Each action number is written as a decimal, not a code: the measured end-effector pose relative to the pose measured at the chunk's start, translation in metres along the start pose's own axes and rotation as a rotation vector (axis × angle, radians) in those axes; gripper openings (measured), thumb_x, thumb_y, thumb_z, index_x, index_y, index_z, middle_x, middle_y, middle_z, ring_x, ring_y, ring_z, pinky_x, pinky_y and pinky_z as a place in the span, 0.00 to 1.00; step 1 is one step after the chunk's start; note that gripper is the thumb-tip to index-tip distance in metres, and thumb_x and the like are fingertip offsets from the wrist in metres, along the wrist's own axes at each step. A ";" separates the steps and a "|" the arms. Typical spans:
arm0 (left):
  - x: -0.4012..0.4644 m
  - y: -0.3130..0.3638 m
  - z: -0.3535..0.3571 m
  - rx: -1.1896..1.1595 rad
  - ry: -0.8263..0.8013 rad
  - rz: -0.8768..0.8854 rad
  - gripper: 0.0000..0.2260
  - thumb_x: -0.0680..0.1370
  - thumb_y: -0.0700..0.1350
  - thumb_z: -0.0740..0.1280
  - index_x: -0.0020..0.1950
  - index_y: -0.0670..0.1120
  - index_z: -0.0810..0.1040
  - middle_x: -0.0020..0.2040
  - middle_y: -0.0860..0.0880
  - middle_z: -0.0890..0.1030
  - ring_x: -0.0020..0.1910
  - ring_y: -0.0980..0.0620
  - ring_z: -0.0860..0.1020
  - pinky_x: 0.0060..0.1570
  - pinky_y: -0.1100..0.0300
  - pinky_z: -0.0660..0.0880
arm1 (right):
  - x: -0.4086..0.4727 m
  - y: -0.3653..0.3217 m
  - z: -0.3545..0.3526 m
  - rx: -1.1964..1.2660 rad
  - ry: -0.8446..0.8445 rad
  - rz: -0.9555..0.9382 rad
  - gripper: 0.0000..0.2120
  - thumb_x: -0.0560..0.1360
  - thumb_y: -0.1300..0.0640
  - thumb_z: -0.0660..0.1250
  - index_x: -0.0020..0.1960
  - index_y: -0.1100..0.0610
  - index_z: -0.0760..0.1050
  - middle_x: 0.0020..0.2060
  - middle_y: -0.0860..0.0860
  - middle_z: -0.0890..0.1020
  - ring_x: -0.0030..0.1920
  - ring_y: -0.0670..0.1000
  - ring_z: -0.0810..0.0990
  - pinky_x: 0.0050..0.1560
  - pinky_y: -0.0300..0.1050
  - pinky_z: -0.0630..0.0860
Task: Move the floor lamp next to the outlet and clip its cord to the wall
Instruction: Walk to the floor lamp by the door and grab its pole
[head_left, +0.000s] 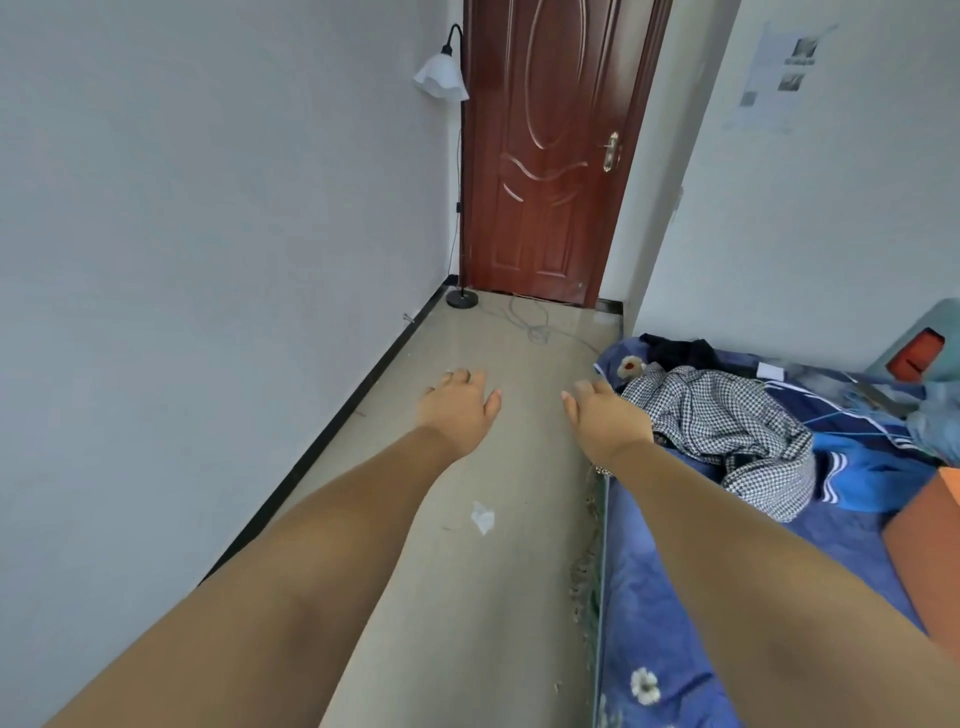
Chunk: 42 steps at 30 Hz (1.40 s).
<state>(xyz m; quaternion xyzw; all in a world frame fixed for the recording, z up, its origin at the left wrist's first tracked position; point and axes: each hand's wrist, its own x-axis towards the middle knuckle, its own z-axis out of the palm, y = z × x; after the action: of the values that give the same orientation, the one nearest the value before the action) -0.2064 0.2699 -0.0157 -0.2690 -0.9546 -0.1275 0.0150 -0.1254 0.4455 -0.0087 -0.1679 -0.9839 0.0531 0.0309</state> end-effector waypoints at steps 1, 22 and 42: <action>0.018 -0.002 0.004 -0.009 -0.001 -0.008 0.21 0.81 0.53 0.50 0.69 0.43 0.65 0.66 0.41 0.73 0.66 0.41 0.69 0.59 0.48 0.70 | 0.019 0.003 0.002 -0.031 -0.023 -0.029 0.18 0.82 0.53 0.48 0.66 0.61 0.65 0.66 0.61 0.69 0.57 0.63 0.77 0.50 0.54 0.75; 0.556 -0.033 0.039 0.027 0.056 0.002 0.18 0.80 0.50 0.50 0.64 0.43 0.68 0.61 0.41 0.74 0.58 0.42 0.72 0.46 0.50 0.67 | 0.535 0.114 0.014 -0.124 -0.001 -0.002 0.14 0.80 0.57 0.49 0.61 0.58 0.68 0.56 0.59 0.71 0.49 0.61 0.77 0.39 0.50 0.72; 1.056 -0.062 0.118 -0.032 0.134 -0.178 0.18 0.80 0.52 0.51 0.63 0.44 0.69 0.59 0.42 0.76 0.57 0.42 0.73 0.51 0.47 0.72 | 1.059 0.203 0.054 0.049 0.030 -0.184 0.17 0.81 0.49 0.47 0.58 0.58 0.69 0.54 0.57 0.75 0.49 0.61 0.79 0.42 0.50 0.69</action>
<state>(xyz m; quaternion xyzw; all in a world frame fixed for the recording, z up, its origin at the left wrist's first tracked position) -1.1368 0.7868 -0.0413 -0.1741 -0.9694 -0.1614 0.0631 -1.0601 0.9843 -0.0398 -0.0765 -0.9930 0.0714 0.0546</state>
